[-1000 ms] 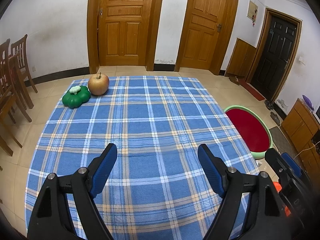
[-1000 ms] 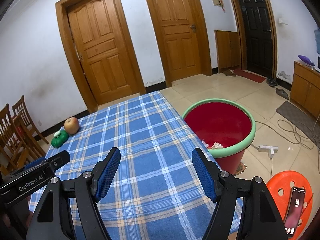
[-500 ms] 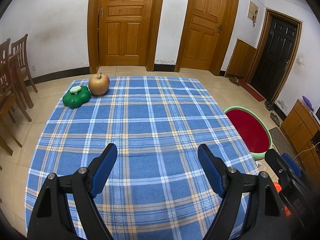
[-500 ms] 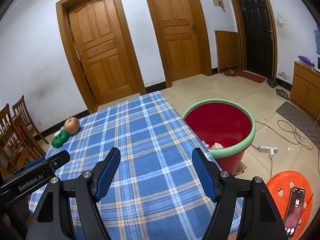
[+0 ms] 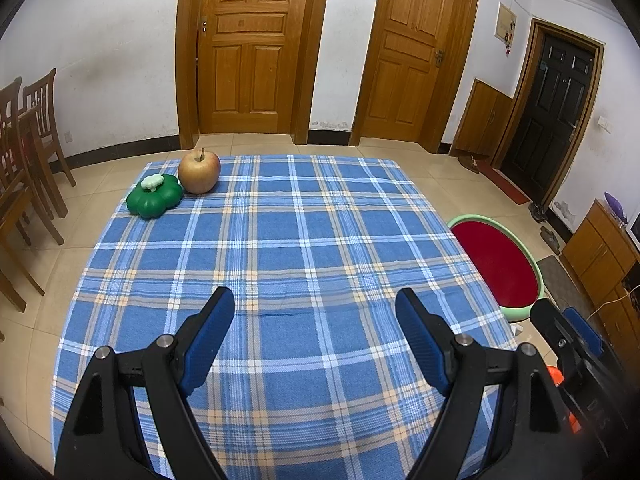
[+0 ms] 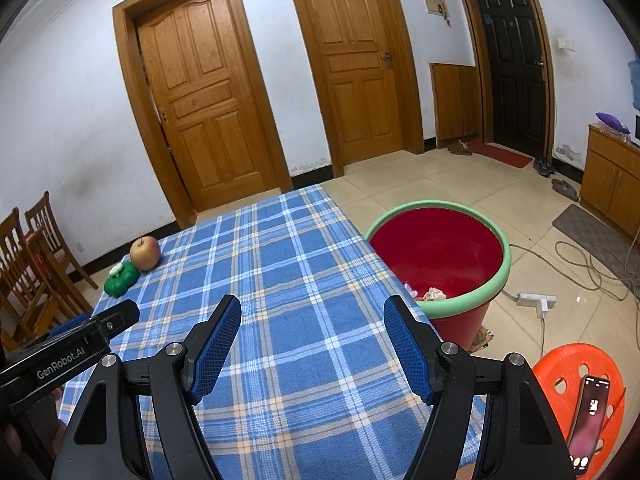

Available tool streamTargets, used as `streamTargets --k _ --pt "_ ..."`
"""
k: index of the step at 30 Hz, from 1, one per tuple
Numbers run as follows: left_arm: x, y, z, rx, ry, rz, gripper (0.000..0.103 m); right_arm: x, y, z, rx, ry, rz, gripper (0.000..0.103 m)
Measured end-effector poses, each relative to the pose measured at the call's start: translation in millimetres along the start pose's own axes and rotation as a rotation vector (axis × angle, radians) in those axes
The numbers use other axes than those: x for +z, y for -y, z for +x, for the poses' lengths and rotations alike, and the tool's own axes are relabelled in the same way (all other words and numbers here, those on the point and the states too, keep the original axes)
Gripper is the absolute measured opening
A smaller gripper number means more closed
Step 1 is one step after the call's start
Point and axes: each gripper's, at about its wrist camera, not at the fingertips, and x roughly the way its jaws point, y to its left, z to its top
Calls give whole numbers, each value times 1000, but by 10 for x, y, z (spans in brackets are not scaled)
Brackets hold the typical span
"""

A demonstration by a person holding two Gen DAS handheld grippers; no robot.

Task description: Collect trash

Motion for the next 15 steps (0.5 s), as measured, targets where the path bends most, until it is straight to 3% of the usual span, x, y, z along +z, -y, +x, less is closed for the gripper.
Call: streamTargets --k 15 --pt "29 76 9 -2 -5 21 82 36 7 -14 -14 3 2 75"
